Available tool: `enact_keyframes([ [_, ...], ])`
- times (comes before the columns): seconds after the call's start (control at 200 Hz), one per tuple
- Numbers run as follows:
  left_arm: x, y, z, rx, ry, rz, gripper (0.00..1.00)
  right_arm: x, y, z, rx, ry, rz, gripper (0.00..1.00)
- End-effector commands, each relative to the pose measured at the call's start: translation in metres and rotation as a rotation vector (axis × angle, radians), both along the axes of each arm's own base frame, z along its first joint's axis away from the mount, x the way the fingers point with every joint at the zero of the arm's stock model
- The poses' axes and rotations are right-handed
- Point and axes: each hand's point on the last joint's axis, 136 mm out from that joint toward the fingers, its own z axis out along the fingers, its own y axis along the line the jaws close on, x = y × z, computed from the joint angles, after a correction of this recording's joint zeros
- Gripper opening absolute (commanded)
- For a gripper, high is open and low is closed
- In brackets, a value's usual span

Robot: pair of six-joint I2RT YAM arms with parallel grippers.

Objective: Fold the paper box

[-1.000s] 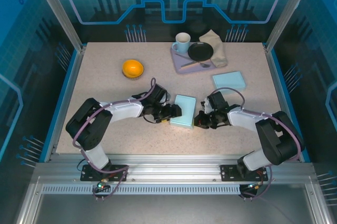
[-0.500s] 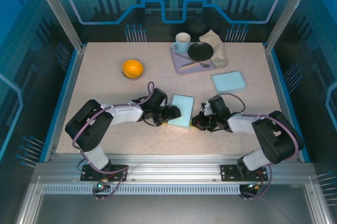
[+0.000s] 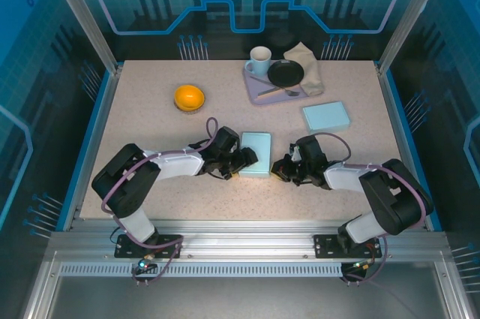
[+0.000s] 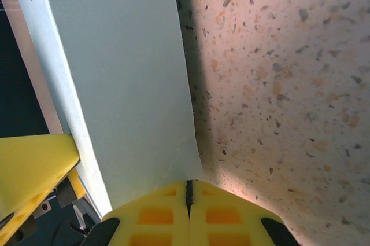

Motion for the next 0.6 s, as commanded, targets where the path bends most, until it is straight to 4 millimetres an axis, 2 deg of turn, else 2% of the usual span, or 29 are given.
enact_keyframes([
  [0.0,-0.028,-0.055,0.022,-0.185,0.029,-0.146,0.75,-0.001,0.070,0.078,0.286,-0.196,0.213,0.00],
  [0.2,-0.025,-0.060,0.024,-0.201,0.030,-0.143,0.73,-0.003,0.089,0.077,0.315,-0.184,0.239,0.00],
  [0.32,-0.024,-0.061,0.024,-0.198,0.030,-0.142,0.72,-0.001,0.089,0.071,0.304,-0.182,0.226,0.00],
  [0.445,-0.023,-0.055,0.025,-0.167,0.017,-0.140,0.72,0.000,0.078,0.058,0.249,-0.162,0.206,0.00],
  [0.595,-0.019,-0.039,0.024,-0.086,-0.004,-0.136,0.72,-0.006,0.048,0.030,0.088,-0.118,0.187,0.00],
])
